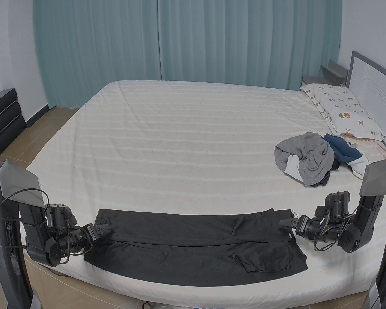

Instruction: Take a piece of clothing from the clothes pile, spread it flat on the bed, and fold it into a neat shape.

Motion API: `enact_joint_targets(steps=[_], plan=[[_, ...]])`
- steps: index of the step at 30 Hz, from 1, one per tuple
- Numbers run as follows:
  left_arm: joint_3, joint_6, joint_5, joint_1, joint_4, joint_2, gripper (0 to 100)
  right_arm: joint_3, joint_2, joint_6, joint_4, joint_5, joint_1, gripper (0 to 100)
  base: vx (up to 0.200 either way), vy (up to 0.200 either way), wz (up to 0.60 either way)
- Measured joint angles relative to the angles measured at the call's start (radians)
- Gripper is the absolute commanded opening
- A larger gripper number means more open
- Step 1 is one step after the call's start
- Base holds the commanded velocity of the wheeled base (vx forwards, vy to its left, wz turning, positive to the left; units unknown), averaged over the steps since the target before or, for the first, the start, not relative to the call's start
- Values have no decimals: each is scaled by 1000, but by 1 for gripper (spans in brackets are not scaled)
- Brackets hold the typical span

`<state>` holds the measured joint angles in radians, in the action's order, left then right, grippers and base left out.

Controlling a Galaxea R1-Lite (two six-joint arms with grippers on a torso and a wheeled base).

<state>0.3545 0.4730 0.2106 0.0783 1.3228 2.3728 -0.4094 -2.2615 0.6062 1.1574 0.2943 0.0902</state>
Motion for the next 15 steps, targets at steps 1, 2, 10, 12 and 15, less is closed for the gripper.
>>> enact_joint_targets(steps=[1, 2, 10, 12, 15], plan=[[1, 2, 3, 3, 1, -1, 100, -4, 11, 10, 1, 1, 0, 100, 0, 0, 0], [2, 4, 9, 8, 1, -3, 100, -11, 23, 24, 3, 3, 0, 100, 0, 0, 0], [20, 23, 77, 57, 2, -14, 100, -96, 16, 65, 21, 1, 35, 100, 0, 0, 0], [27, 52, 89, 63, 1, -16, 100, -120, -6, 65, 22, 0, 43, 100, 0, 0, 0], [47, 124, 96, 66, 0, -18, 100, -149, -43, 63, 22, 2, 54, 100, 0, 0, 0]])
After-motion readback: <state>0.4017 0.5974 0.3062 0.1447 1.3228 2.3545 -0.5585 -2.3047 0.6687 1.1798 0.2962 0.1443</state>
